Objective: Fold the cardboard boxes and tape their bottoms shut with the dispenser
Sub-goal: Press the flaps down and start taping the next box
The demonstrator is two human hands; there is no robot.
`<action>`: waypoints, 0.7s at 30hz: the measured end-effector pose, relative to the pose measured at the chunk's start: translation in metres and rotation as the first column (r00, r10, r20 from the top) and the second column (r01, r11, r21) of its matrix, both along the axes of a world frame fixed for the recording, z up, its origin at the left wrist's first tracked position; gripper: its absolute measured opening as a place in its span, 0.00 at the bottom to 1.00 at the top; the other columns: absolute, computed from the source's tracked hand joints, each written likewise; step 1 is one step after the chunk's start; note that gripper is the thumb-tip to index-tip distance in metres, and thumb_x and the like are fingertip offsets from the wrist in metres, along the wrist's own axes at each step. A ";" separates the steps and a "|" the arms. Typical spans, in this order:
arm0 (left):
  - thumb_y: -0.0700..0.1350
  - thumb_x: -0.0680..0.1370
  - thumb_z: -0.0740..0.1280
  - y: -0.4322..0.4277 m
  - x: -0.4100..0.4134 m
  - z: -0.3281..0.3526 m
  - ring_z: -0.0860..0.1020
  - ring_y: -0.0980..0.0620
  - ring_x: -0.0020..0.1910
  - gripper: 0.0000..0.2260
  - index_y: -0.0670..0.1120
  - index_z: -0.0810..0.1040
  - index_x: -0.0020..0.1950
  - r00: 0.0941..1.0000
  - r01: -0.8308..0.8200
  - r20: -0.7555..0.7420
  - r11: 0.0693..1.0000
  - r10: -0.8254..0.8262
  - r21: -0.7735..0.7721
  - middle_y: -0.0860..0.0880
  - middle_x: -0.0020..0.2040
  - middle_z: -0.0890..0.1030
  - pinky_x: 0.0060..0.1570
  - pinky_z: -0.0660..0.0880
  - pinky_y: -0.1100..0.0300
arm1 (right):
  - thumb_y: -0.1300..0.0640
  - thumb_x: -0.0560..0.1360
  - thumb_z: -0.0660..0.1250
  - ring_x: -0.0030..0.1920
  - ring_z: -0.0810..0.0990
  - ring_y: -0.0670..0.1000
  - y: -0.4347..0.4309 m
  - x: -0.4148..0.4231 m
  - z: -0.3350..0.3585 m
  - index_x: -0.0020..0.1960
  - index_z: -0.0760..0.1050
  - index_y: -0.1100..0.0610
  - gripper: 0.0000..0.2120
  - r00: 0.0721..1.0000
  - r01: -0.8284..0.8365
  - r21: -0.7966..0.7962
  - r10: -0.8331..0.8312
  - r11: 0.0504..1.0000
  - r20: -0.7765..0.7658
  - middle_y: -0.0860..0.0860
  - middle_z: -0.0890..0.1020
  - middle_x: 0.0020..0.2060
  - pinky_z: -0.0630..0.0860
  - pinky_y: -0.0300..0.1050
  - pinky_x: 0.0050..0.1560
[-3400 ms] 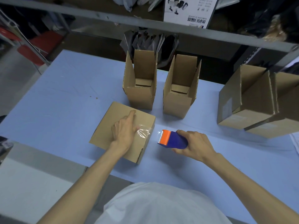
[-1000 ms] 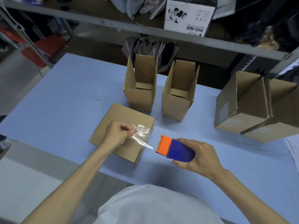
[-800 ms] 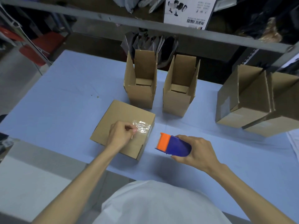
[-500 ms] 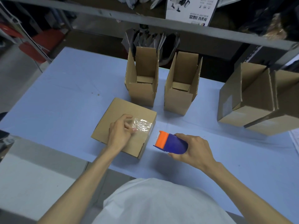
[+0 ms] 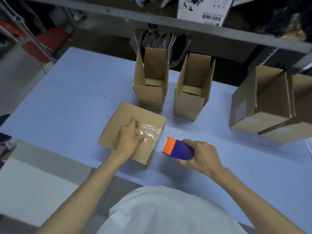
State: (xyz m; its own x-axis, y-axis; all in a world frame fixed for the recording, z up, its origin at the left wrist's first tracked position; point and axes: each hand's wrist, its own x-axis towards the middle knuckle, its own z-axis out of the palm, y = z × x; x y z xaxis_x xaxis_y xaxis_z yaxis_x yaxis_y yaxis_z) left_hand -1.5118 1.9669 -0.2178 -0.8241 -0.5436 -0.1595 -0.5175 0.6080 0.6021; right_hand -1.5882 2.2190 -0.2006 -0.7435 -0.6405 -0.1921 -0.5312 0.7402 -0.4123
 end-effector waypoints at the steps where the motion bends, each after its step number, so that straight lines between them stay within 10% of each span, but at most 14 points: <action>1: 0.46 0.70 0.76 -0.002 -0.001 0.003 0.79 0.46 0.45 0.21 0.46 0.71 0.59 0.999 0.025 0.029 1.000 -0.024 -0.015 0.49 0.39 0.82 0.43 0.73 0.56 | 0.37 0.63 0.71 0.40 0.80 0.48 0.000 0.000 -0.001 0.52 0.75 0.47 0.22 1.000 -0.005 0.005 0.005 1.000 0.000 0.45 0.82 0.40 0.76 0.41 0.38; 9: 0.62 0.67 0.74 -0.009 -0.015 0.025 0.78 0.39 0.42 0.30 0.44 0.65 0.54 0.933 0.248 0.340 0.898 -0.120 -0.363 0.44 0.41 0.79 0.36 0.69 0.53 | 0.38 0.64 0.69 0.39 0.78 0.49 -0.009 -0.005 -0.008 0.50 0.73 0.47 0.20 0.996 -0.083 0.081 0.085 0.993 -0.015 0.45 0.82 0.40 0.69 0.38 0.34; 15: 0.43 0.65 0.78 -0.004 0.001 0.002 0.74 0.55 0.36 0.16 0.51 0.78 0.49 0.981 0.171 -0.105 0.980 -0.161 0.101 0.54 0.40 0.76 0.42 0.76 0.54 | 0.38 0.65 0.70 0.43 0.80 0.49 -0.015 -0.006 -0.009 0.52 0.73 0.47 0.21 0.996 -0.087 0.087 0.085 0.992 0.023 0.44 0.82 0.42 0.70 0.39 0.36; 21: 0.40 0.66 0.78 -0.005 0.001 -0.018 0.72 0.57 0.35 0.14 0.53 0.80 0.46 0.971 0.221 -0.149 0.945 -0.189 0.240 0.54 0.40 0.77 0.42 0.75 0.59 | 0.42 0.63 0.72 0.39 0.79 0.54 -0.053 -0.014 0.006 0.47 0.74 0.53 0.19 0.989 -0.140 0.248 0.148 0.959 -0.013 0.50 0.80 0.39 0.68 0.41 0.34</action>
